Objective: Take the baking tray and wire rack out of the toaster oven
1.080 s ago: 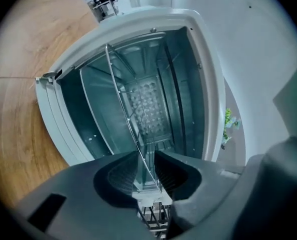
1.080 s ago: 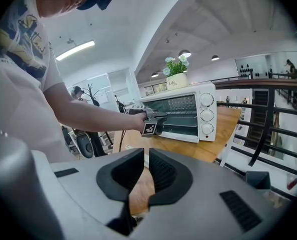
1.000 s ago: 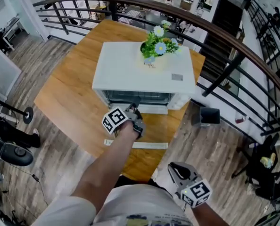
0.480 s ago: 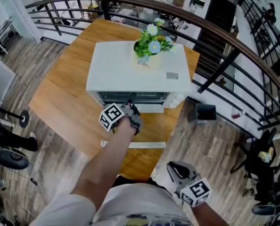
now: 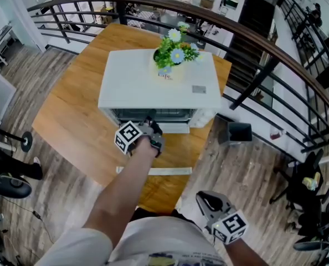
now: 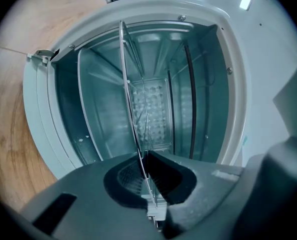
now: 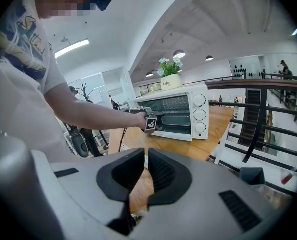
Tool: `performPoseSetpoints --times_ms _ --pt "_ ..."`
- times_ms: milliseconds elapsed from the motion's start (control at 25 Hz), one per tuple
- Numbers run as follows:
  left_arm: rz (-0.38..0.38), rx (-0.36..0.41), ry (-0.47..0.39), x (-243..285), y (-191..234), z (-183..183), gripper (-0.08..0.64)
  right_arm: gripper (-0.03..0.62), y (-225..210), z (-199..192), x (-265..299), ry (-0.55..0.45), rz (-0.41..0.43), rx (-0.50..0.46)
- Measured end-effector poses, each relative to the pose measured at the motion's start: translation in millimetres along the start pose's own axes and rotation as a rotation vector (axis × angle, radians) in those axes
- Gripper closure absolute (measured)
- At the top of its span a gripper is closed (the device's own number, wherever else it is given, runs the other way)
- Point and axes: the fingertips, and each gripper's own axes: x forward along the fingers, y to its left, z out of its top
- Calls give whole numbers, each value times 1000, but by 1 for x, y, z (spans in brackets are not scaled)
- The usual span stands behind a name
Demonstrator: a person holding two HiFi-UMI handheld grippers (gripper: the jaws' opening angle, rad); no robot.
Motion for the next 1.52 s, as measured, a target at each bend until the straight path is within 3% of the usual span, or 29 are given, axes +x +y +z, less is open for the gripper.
performPoseSetpoints --times_ms 1520 --pt "3 -47 -41 -67 -8 -33 558 574 1 -4 -24 9 114 -62"
